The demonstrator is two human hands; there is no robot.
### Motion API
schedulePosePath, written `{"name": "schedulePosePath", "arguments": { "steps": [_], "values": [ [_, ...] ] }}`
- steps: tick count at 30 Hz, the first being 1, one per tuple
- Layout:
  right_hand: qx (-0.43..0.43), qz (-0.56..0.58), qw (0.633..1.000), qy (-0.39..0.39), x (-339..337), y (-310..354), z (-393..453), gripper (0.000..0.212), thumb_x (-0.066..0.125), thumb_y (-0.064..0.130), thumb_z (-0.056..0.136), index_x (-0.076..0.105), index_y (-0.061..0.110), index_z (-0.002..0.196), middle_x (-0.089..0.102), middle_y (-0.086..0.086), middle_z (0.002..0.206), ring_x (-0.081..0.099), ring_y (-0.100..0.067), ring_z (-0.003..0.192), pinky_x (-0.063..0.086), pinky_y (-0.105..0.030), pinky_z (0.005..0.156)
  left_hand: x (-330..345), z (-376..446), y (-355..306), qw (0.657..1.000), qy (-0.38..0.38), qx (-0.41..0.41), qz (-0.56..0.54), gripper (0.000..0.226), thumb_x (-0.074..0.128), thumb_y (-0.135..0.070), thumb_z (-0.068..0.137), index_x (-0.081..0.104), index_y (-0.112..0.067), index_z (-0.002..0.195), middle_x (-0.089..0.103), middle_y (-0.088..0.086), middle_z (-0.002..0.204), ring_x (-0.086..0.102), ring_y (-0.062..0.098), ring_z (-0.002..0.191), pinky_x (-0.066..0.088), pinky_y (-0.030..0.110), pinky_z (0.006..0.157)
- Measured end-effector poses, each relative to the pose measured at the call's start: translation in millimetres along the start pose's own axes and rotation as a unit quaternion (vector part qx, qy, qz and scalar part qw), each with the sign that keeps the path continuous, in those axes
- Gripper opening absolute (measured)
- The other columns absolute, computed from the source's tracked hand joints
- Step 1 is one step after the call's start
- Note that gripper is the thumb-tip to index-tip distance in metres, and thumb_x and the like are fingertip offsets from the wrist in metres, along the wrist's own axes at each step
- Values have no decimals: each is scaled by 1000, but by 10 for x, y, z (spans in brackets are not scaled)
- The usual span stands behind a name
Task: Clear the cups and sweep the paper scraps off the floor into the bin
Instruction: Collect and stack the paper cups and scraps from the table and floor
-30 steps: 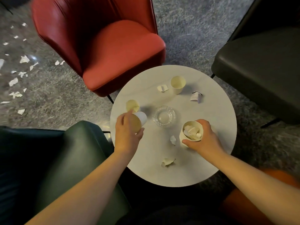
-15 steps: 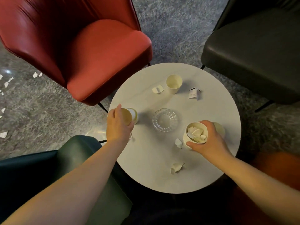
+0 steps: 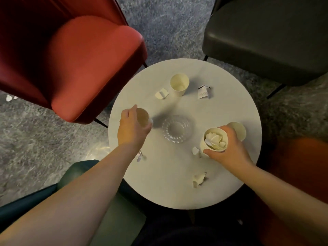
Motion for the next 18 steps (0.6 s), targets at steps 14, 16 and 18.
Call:
{"name": "schedulePosePath", "arguments": {
  "steps": [14,16,18],
  "values": [
    [26,46,998,-39,-116,45,-162,71,85,28,67,36,38,117,51,20,100,51,6,89,37,-8,62,71,726,-1311,986,-12,152,-65,89,75,-39,83,25,-14,153,32,6,151,39,20,135,33,24,103],
    [32,57,997,-45,-126,17,-162,72,85,28,67,36,39,118,51,20,101,51,7,90,37,-7,64,207,804,-1340,987,8,158,-27,88,75,-40,83,26,-14,152,33,6,150,39,21,134,36,31,103],
    [35,70,996,-49,-127,-22,-156,72,85,28,66,37,39,119,52,18,102,52,6,91,38,-7,66,348,873,-1353,986,32,162,3,87,76,-38,82,28,-15,151,33,6,150,41,24,133,38,36,103]
  ]
}}
Point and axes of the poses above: each hand's wrist, its own z-axis towards the middle knuckle, its own x-axis out of the palm, y = z × x, the point moved 6 cm from there along z, towards the middle knuckle
